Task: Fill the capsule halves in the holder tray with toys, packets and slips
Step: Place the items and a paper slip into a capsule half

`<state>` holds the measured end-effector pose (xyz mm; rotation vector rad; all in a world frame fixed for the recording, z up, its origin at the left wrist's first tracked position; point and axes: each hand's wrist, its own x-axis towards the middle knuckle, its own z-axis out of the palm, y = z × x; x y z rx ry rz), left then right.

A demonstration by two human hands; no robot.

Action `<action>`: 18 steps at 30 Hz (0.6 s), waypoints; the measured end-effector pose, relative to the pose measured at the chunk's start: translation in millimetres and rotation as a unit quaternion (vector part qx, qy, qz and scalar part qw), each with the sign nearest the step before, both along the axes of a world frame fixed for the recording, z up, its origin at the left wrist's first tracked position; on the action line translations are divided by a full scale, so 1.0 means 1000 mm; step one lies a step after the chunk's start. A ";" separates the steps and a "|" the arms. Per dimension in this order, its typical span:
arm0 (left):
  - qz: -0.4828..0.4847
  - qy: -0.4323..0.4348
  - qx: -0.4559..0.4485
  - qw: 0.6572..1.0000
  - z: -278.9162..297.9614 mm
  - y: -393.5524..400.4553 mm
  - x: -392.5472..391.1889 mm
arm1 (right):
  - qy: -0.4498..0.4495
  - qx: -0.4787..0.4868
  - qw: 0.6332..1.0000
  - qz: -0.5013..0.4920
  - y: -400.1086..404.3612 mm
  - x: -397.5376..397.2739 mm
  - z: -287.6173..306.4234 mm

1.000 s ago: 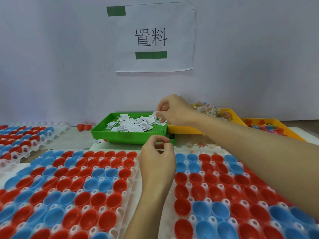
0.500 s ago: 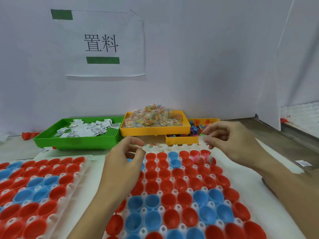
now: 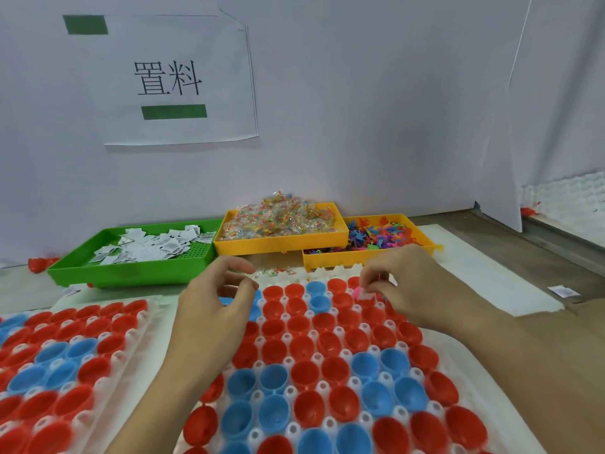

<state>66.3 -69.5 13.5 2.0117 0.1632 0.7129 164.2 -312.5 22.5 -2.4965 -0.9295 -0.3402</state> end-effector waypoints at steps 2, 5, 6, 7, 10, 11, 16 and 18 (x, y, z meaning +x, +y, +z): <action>-0.001 -0.004 0.000 1.000 0.000 0.001 0.000 | -0.012 -0.022 1.000 -0.004 0.001 -0.001 -0.001; -0.001 -0.009 0.000 1.000 -0.001 0.003 0.001 | -0.020 -0.047 0.999 -0.007 0.004 -0.002 -0.002; -0.001 -0.010 0.000 1.000 -0.001 0.004 0.001 | -0.021 -0.053 0.998 -0.008 0.004 -0.002 -0.003; -0.001 -0.011 0.000 1.000 -0.001 0.004 0.001 | -0.024 -0.057 0.998 -0.010 0.004 -0.002 -0.003; -0.001 -0.014 -0.003 1.000 -0.001 0.005 0.000 | -0.033 -0.068 0.997 -0.014 0.005 -0.002 -0.003; 0.000 -0.015 -0.004 1.000 0.000 0.005 0.000 | -0.032 -0.073 0.997 -0.014 0.005 -0.002 -0.003; 0.000 -0.016 -0.006 1.000 0.002 0.005 0.000 | -0.031 -0.107 0.994 -0.014 0.010 -0.004 -0.006; 0.002 -0.017 -0.005 1.000 0.002 0.006 -0.001 | -0.031 -0.103 0.994 -0.013 0.009 -0.003 -0.007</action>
